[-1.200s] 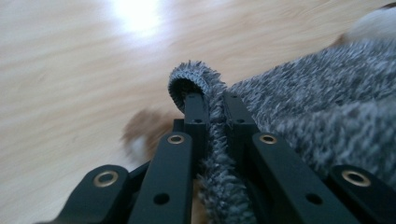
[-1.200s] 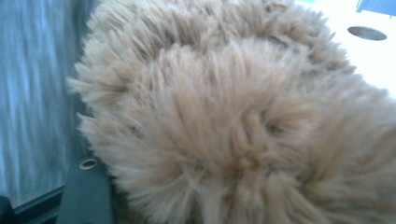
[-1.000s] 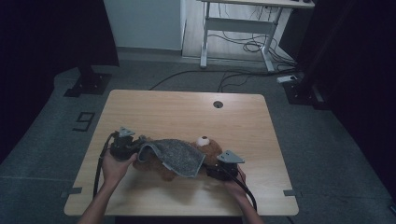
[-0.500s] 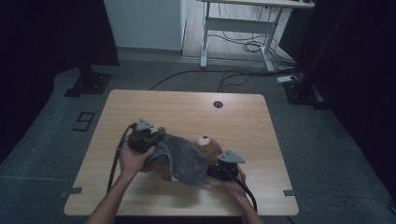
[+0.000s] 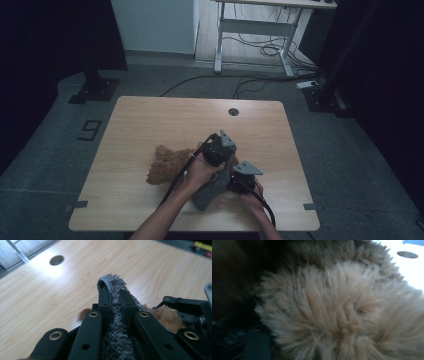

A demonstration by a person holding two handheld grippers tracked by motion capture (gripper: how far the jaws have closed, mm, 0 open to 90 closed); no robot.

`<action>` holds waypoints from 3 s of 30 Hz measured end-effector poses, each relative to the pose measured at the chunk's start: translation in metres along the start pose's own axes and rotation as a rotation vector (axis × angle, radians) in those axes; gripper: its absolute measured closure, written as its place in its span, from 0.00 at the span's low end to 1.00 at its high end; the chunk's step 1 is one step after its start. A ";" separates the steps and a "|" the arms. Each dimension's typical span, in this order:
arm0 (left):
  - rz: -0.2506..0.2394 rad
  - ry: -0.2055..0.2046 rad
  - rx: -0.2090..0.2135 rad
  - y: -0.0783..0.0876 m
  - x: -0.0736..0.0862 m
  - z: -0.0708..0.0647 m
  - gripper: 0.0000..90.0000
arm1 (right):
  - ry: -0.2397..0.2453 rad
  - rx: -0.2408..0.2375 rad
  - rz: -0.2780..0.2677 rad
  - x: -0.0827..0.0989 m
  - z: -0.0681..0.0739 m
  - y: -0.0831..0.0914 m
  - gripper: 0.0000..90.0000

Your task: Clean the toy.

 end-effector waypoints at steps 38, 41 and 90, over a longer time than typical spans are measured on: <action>0.128 0.391 -0.243 0.113 0.218 0.146 0.92 | -0.026 -0.004 0.002 0.002 -0.001 0.001 0.34; 0.150 0.382 -0.257 0.112 0.216 0.149 0.92 | -0.024 0.002 0.003 0.002 -0.001 0.001 0.35; -0.132 0.329 0.013 0.102 0.103 0.081 0.91 | -0.156 -0.105 0.083 -0.029 -0.022 0.001 0.03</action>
Point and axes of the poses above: each handheld gripper's, and its own axes: y roughly backward along the jaws, x roughly out of its underside, z roughly to its left, the point moved 4 cm from there along -y, roughly forward along the jaws, and after that the axes turned 11 degrees about -z, right-handed, at the moved point
